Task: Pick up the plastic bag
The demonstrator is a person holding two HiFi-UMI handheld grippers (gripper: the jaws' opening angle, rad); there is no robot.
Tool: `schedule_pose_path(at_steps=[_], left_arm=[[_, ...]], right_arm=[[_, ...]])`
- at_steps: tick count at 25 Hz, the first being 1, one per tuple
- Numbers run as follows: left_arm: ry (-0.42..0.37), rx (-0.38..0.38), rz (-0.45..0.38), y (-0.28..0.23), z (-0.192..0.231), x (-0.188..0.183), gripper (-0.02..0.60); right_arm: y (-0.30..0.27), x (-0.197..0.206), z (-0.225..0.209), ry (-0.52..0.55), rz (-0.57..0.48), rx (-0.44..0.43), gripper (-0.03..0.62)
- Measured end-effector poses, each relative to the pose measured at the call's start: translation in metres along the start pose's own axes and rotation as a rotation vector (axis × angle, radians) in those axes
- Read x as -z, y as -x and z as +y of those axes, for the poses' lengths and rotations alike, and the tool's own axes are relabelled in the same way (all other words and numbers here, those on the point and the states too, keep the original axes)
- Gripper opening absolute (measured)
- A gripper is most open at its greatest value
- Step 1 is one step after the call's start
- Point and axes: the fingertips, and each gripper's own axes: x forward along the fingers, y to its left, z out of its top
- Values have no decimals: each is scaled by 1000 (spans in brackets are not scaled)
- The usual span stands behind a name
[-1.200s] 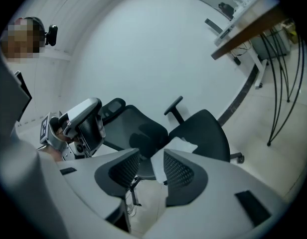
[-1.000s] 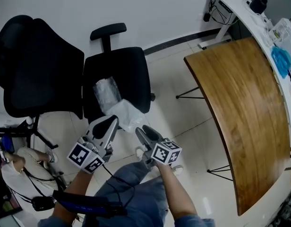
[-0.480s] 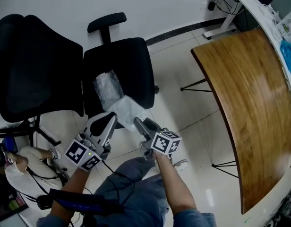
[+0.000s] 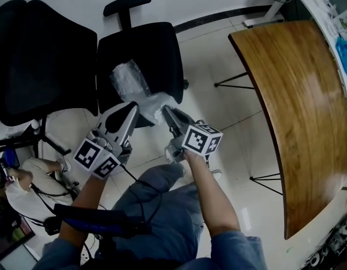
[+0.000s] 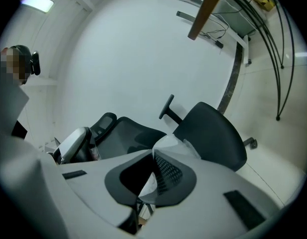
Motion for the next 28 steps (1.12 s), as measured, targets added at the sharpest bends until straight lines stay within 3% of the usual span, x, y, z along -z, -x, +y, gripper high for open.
schedule_pose_path(at_steps=[4,17,21,28], left_arm=[[8,9,-29,-6,-14,-8,27],[32,63,-164,-20,-50,-62,28],[16,134,-182,-38,-68,-81,28],[-54,245,-281,-89,-123,-155,28]], right_arm=[[1,-32,18,35,-19,-22,7],[-18,-188,131,414,5,-101,6],[-3,-244,167,500,-58,-101,6],[78,-328,215,615,-230,-94,6]])
